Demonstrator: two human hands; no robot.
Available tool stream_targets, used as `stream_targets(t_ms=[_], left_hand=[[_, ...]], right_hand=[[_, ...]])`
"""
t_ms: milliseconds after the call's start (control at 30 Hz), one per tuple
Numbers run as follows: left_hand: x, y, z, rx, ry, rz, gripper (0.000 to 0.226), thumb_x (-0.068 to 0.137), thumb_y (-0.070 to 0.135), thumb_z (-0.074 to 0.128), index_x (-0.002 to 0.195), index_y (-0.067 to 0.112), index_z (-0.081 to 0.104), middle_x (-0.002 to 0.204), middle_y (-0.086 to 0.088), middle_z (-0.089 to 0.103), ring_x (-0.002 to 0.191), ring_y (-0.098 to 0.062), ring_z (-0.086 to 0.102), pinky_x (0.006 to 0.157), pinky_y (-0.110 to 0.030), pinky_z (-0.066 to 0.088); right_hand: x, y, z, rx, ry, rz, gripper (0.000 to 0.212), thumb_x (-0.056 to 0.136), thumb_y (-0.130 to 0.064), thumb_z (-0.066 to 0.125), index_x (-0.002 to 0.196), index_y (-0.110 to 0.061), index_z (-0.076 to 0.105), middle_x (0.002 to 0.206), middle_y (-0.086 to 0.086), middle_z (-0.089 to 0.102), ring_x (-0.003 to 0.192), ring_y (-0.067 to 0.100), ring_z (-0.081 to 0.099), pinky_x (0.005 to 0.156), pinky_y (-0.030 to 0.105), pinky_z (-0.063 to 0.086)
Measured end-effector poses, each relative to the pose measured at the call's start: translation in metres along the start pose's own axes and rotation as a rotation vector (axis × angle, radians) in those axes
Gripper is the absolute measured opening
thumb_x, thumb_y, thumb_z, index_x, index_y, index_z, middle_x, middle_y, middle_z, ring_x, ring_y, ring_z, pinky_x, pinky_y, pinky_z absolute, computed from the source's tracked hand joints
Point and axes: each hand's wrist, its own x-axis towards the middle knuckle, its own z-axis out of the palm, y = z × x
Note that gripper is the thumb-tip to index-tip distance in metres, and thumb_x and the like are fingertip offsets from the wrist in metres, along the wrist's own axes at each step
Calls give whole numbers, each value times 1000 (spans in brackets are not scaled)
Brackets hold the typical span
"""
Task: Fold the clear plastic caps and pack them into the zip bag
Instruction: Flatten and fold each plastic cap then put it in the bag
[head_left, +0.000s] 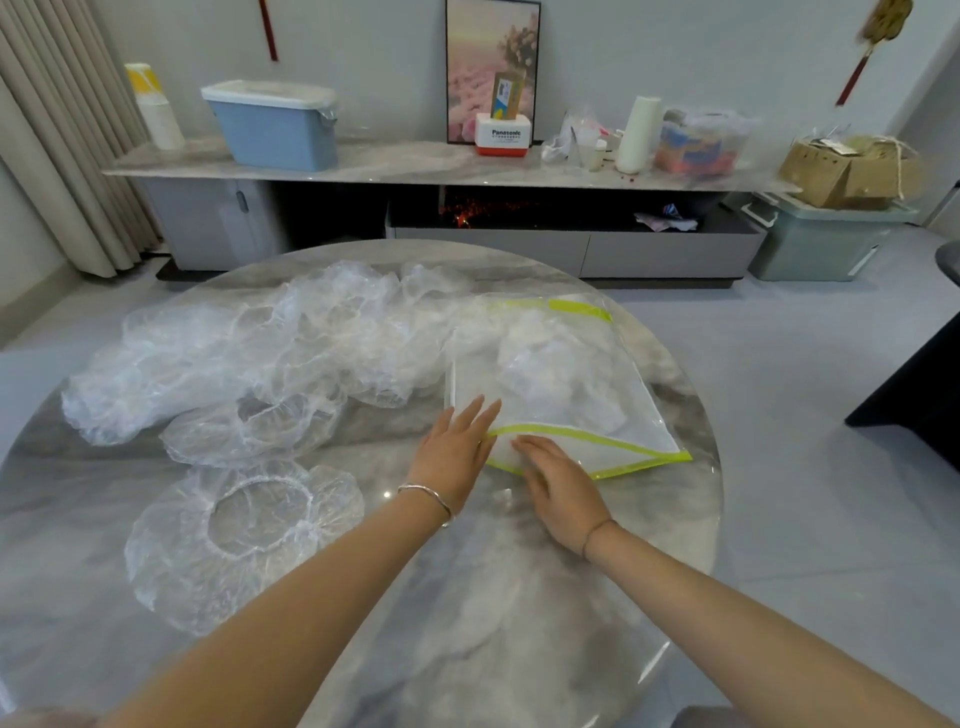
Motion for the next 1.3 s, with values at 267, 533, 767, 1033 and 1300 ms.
stream_targets(t_ms=[267,533,767,1033,1300], left_hand=[[-7,-6,0,-69,56,109,48,104,25,23,144,41,2,156,12,12,143,-14,13,115,-21,8],[-7,-4,4,-50,40,116,49,93,54,-3,140,43,-5,156,11,10,144,-10,8,110,-11,-2],[-29,-22,-7,166,-109,0,84,70,79,1,141,38,-20,156,12,-13,145,-18,-10,118,-37,4],[-104,-93,-48,424,-392,-413,98,83,77,19,147,14,-18,155,-5,-22,144,-29,-12,117,-43,5],[-123,-97,-55,100,-128,-333,43,102,17,32,145,21,28,152,2,30,135,-13,34,105,-21,31]], right_hand=[[95,-8,30,-752,-289,14,58,100,-43,21,150,-29,-5,158,-4,-15,143,31,-20,113,49,-11],[111,-1,37,-698,-220,27,69,84,-53,-4,150,-34,5,158,-5,-2,145,27,-9,116,42,0],[18,1,2,-487,-373,-51,84,74,-71,-18,149,-35,-6,157,-10,-15,142,11,-21,113,32,-16],[-31,-18,-35,-393,-568,-63,126,36,-89,-31,148,-39,-2,156,-15,-10,142,5,-15,108,21,-14],[-31,-54,-15,-318,-442,-298,80,84,-75,17,143,-23,36,149,-5,34,137,11,30,104,8,10]])
